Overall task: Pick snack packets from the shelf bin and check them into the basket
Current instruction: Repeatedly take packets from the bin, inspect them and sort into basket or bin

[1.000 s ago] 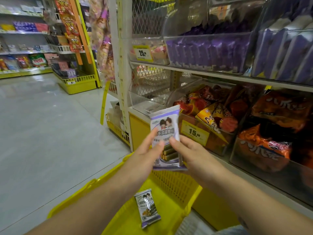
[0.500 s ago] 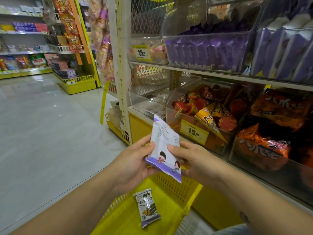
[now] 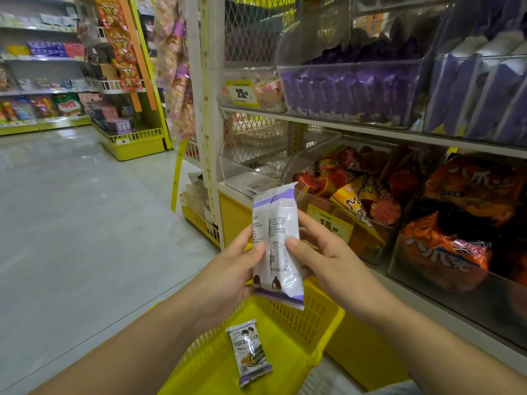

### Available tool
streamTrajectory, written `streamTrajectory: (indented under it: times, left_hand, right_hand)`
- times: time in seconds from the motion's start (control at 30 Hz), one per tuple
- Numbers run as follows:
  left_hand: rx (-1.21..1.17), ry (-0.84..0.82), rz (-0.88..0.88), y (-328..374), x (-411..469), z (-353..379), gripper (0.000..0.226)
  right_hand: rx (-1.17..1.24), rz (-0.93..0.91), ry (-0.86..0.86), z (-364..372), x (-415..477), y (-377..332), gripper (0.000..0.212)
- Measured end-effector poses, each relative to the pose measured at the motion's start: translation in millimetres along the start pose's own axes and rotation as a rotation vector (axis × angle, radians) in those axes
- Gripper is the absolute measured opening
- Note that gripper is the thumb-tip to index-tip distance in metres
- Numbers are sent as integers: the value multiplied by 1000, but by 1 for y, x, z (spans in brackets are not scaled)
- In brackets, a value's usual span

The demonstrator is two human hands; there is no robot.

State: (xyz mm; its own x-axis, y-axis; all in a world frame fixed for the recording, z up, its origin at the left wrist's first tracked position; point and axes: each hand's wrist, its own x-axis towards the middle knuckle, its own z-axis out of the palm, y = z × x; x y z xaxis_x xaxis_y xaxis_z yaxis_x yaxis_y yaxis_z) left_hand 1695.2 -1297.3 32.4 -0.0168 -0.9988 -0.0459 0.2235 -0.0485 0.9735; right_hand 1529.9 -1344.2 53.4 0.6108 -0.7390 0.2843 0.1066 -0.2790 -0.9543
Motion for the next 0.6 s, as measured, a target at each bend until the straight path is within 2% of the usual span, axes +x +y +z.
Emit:
streamTrajectory:
  times: [0.23,0.43,0.5,0.6]
  left_hand:
    - [12,-5,66,3,5,-13,51]
    - [-112,-39,24,7,6,-21,55]
    - [-147,-15,-4,8,7,-21,54]
    - [-168,40,-45,8,6,-20,54]
  right_hand:
    - [-85,-86,-131,-2,-6,-13,52]
    - [-4,29,-243,-12,-5,-17,70]
    - [-17,56,-271,-14,-4,-16,77]
    - [-5,86,-284,-18,-2,-13,76]
